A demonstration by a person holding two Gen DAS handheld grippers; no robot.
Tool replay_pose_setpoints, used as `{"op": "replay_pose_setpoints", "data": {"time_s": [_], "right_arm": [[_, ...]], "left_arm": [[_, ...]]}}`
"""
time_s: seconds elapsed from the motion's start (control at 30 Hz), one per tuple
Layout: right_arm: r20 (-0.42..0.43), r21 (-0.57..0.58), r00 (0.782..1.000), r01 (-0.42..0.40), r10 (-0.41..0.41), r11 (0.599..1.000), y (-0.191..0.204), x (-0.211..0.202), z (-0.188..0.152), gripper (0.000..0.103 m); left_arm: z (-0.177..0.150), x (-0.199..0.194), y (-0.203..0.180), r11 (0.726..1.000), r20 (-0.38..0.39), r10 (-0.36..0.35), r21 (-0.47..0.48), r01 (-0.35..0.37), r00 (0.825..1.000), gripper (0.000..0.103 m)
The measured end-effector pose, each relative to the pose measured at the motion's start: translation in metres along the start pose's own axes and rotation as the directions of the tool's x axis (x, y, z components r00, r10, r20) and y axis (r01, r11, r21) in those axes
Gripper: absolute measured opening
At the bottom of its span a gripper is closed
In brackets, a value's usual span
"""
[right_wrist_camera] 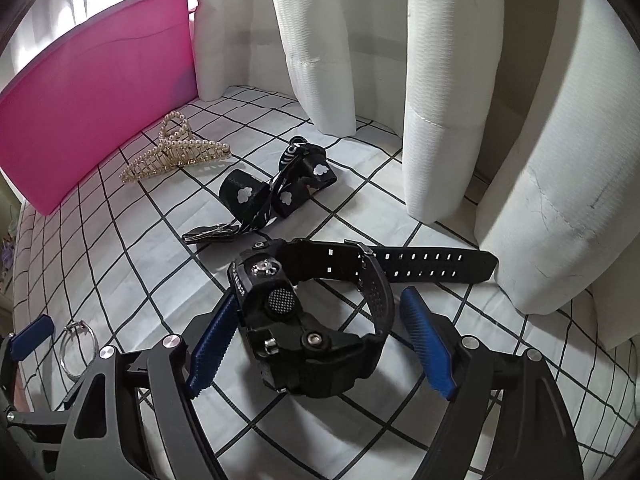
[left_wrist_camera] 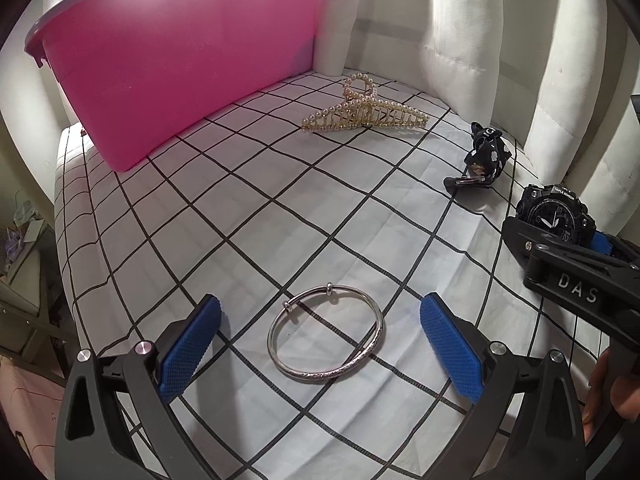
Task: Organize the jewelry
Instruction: 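Close the right gripper on the black watch while the left gripper grasps the silver bangle, then carry the watch and bangle over the pink tub with both grippers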
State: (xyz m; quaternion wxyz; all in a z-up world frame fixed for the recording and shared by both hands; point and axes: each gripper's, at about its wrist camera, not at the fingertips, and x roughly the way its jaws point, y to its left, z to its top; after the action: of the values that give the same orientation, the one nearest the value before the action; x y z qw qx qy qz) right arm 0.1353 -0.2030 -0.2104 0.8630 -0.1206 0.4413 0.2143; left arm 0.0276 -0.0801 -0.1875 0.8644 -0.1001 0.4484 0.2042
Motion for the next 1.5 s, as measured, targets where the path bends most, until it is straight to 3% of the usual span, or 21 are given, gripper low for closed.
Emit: {"op": "replay_pose_setpoints", "data": {"time_s": [0.2,0.33,0.43,1.0,1.5], "right_arm": [[0.01,0.002,1.0,-0.026,0.026,1.0,-0.004,0.0,0.001,0.075],[0.024,-0.03,0.999,-0.044,0.045,0.999,0.0,-0.008,-0.005,0.062],[0.03,-0.017,0.998,-0.059,0.06,0.998,-0.002,-0.01,-0.008,0.061],[0.038,-0.003,0.997,-0.074,0.074,0.997,-0.003,-0.034,-0.021,0.061],[0.077,-0.019,0.992,-0.1,0.101,0.995,0.009,-0.077,-0.01,0.061]], "left_arm": [[-0.007,-0.007,-0.003,1.0,0.023,-0.011,0.01,0.011,1.0,0.088],[-0.015,-0.016,-0.013,0.998,0.067,-0.028,0.056,0.025,0.997,0.066],[-0.017,-0.02,-0.02,0.996,0.079,-0.057,0.078,0.051,0.995,0.05],[-0.016,-0.032,-0.012,0.996,0.064,-0.067,0.071,0.062,0.996,0.05],[0.011,-0.07,0.008,0.998,0.135,-0.055,0.05,0.049,0.989,0.05]]}}
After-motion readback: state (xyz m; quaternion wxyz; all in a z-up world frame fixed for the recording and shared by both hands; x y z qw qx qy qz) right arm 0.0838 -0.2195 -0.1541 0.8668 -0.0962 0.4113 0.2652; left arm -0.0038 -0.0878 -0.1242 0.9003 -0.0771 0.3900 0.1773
